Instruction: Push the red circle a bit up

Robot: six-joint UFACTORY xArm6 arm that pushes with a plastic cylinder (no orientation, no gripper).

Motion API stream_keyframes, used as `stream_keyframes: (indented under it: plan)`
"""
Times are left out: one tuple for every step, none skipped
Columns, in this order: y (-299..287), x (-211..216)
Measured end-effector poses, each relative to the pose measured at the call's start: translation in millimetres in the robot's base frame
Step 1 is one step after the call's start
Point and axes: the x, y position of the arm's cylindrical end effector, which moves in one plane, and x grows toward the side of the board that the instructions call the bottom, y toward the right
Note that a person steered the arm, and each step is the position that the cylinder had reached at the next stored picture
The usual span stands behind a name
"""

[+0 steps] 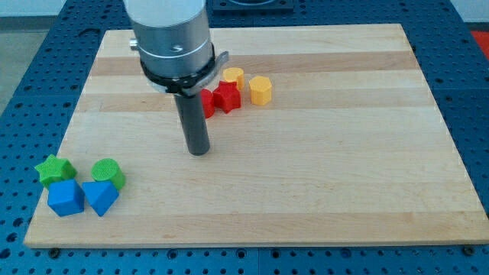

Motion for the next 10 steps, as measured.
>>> stream_keyframes:
  plan:
    - [-16.4, -0.9]
    - [-16.6, -15.6]
    - [-16.8, -23.4]
    - [-16.8, -23.4]
    - [-19.2, -23.5]
    - [-19.3, -23.5]
    - [-19.7, -27.9]
    - [-22.9, -32.5]
    - [-25.2, -37.9]
    - [-29.8, -46.1]
